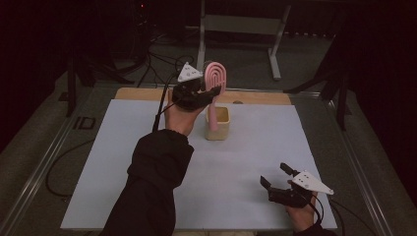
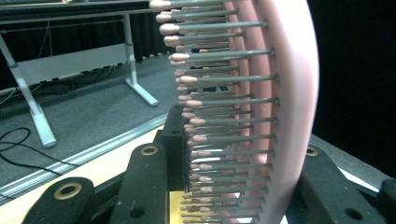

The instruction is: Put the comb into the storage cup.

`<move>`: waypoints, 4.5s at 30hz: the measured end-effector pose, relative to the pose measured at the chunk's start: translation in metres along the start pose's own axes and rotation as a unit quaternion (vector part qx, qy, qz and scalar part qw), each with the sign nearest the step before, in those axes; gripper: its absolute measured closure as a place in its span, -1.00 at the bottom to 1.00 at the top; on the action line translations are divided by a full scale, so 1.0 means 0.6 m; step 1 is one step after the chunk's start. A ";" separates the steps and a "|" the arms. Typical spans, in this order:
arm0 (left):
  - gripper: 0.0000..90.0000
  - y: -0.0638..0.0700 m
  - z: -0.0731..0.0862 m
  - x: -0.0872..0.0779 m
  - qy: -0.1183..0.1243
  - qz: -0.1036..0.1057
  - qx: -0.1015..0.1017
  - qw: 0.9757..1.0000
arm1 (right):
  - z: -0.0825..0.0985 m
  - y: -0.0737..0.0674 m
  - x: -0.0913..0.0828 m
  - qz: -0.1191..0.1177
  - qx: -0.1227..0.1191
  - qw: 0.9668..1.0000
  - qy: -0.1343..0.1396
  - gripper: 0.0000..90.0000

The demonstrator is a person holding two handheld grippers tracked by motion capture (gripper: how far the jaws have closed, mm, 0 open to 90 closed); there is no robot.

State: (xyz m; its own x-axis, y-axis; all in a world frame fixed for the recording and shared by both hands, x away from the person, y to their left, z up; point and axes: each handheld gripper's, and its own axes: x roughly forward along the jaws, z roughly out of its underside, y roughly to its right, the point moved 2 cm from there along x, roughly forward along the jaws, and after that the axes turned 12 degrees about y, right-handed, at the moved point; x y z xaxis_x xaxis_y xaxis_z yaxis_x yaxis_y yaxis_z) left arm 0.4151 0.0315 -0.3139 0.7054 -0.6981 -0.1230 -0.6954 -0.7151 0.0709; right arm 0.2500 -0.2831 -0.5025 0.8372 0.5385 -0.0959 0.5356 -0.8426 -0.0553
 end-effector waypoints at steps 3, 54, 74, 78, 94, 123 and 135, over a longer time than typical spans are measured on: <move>0.43 -0.002 -0.004 0.002 -0.002 -0.004 0.005 1.000 | 0.000 0.000 0.000 0.000 -0.001 1.000 -0.001 -0.81; 0.43 -0.015 0.001 0.077 0.015 -0.028 -0.019 0.999 | -0.005 -0.004 0.002 0.004 -0.002 1.000 -0.005 -0.81; 0.43 -0.008 0.023 0.102 0.013 -0.041 -0.018 0.999 | -0.005 -0.004 0.003 0.003 -0.007 1.000 -0.006 -0.81; 0.43 -0.008 0.024 0.103 0.015 -0.044 -0.018 0.999 | -0.003 -0.004 0.003 0.003 -0.008 1.000 -0.005 -0.81; 0.43 -0.011 0.032 0.106 0.016 -0.055 -0.018 0.998 | -0.001 -0.004 0.004 -0.001 -0.007 1.000 -0.008 -0.81; 0.43 -0.011 0.054 0.114 0.015 -0.066 -0.031 0.997 | -0.001 -0.007 0.006 -0.002 -0.007 1.000 -0.012 -0.81; 0.43 -0.015 0.067 0.113 0.015 -0.066 -0.048 0.997 | 0.001 -0.007 0.007 -0.004 -0.008 1.000 -0.016 -0.81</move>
State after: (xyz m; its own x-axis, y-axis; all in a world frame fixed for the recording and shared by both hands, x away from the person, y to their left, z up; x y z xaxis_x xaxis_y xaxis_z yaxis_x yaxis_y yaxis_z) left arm 0.4636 -0.0080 -0.3623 0.7946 -0.5973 -0.1083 -0.5807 -0.7999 0.1515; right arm 0.2512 -0.2770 -0.5032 0.8294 0.5441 -0.1271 0.5439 -0.8382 -0.0394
